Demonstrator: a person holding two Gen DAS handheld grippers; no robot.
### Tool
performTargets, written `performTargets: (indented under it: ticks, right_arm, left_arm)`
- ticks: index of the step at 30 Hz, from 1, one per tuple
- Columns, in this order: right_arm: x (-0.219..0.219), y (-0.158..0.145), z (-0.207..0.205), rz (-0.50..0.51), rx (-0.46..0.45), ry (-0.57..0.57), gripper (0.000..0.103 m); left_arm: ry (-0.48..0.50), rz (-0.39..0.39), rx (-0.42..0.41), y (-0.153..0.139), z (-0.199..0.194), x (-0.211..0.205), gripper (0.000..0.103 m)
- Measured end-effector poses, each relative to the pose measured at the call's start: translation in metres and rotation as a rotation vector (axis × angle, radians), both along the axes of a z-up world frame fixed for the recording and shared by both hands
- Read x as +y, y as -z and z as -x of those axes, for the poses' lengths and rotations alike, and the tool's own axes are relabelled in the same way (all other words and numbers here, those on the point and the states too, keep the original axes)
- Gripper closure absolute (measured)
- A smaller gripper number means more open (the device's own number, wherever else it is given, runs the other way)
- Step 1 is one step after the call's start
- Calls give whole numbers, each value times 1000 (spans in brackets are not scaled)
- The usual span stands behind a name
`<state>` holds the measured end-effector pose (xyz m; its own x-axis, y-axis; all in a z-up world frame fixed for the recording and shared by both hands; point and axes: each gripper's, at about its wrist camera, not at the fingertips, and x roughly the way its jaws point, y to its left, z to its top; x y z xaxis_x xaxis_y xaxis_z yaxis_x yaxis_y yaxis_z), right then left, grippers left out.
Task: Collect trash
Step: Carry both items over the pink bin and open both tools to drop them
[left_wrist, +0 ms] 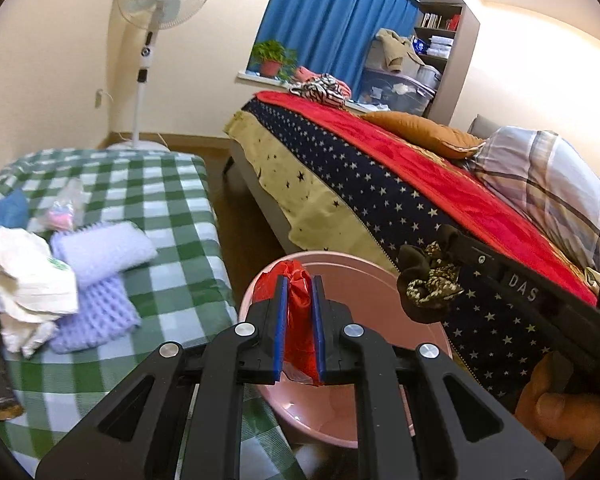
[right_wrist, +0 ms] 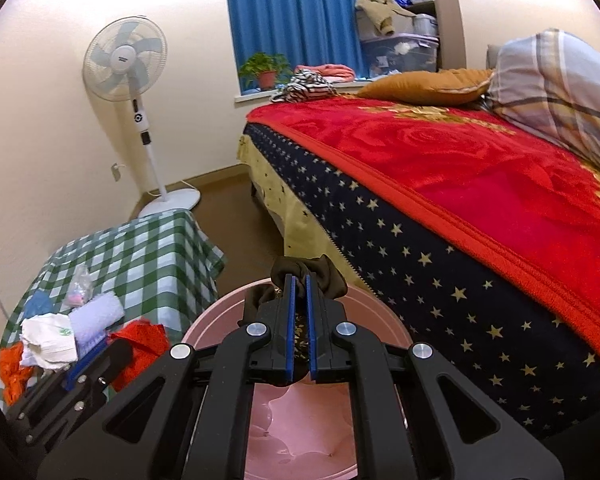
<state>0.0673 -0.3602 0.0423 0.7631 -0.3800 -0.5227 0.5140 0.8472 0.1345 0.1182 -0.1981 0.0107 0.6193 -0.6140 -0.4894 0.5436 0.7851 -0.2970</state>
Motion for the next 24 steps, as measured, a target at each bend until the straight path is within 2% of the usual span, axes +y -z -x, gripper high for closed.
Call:
performTargets:
  ticks: [8,15,18,20,21,24]
  right_arm:
    - [-7,13,-3,-11,24,33,98]
    - [-5,15,-5,-1,33,40,97]
    - [-6,14,-5,9,42,70,88]
    - [-7,12,-2,9,35,95,56]
    - [-8,11,-1,3,31,102,52]
    - [-8,8,2,-4,24,102,51]
  left_arm:
    - [27,-2,48,23,-8,-8,92]
    - [35,1,71,29,-14,-8,91]
    - [40,-8,80,30,-15,-10,88]
    - [25,-3,79,29,-15,-7,74]
    - [15,0,76,28,-14,-5,67]
    - [-10,-3,69,23,-13,2,67]
